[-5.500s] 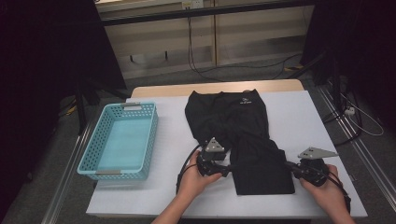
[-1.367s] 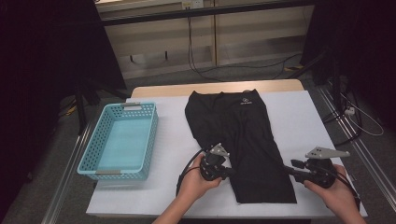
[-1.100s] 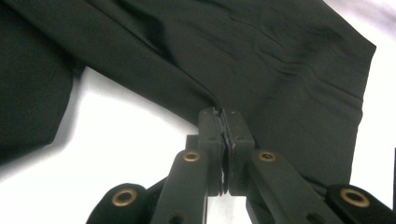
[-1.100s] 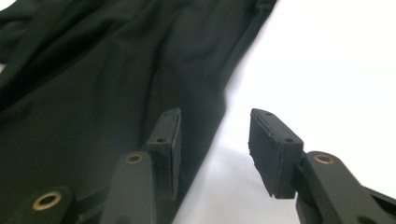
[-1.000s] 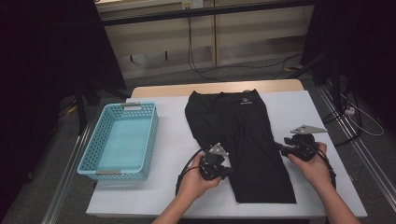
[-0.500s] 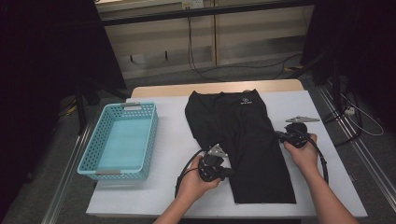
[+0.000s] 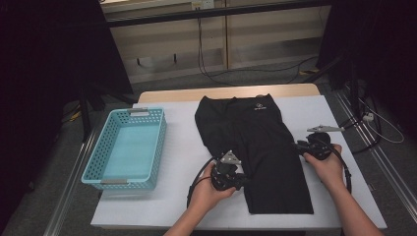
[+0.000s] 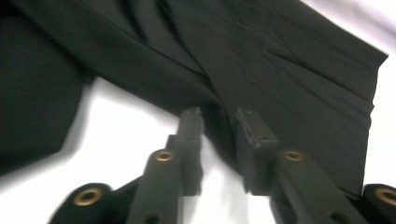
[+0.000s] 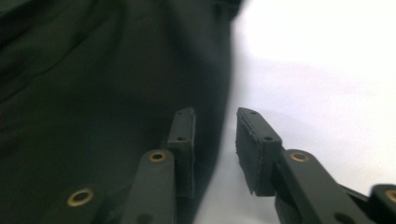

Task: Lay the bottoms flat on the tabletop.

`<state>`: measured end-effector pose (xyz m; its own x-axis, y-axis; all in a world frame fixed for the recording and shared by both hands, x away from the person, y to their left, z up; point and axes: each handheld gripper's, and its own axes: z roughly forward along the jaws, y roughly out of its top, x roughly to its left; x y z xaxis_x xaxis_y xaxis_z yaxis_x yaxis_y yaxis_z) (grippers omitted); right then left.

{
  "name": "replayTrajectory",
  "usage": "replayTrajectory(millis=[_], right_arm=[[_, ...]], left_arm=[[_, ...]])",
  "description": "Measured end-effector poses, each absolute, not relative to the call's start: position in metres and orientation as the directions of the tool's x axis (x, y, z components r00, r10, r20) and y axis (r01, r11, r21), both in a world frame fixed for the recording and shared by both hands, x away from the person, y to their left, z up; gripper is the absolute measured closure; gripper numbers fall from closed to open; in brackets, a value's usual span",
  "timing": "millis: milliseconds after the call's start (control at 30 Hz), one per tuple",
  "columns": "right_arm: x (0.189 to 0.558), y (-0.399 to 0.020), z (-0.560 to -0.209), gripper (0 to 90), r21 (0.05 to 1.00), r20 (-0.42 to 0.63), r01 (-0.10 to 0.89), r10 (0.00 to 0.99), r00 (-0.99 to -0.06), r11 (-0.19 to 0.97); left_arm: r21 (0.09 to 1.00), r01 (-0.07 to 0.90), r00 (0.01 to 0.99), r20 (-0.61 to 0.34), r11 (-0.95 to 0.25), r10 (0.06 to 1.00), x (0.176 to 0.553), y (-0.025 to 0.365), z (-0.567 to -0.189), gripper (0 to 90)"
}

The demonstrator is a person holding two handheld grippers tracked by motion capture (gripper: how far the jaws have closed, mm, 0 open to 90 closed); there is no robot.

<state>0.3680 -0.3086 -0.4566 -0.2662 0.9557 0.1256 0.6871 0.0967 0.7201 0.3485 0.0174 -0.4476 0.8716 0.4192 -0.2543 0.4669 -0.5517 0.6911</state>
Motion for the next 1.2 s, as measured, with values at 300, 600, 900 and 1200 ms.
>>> replayTrajectory(millis=[300, 600, 900, 1200], right_arm=[[0.344, -0.298, -0.455, 89.4, 0.696, 0.114, 0.693, 0.923, -0.367, 0.19], [0.35, -0.317, -0.458, 70.4, 0.719, 0.164, 0.69, 0.942, -0.294, 0.09], [0.326, -0.318, -0.451, 61.7, 0.702, 0.145, 0.699, 0.931, -0.334, 0.141], [0.307, -0.32, -0.45, 89.6, 0.663, 0.165, 0.722, 0.902, -0.399, 0.198]], left_arm=[[0.721, 0.45, 0.862, -0.197, -0.528, 0.467, 0.35, 0.027, -0.445, 44.0], [0.722, 0.458, 0.86, -0.211, -0.519, 0.465, 0.352, 0.023, -0.447, 38.9], [0.722, 0.463, 0.858, -0.219, -0.514, 0.465, 0.355, 0.012, -0.455, 41.8], [0.724, 0.461, 0.859, -0.218, -0.513, 0.464, 0.353, 0.013, -0.456, 40.6]])
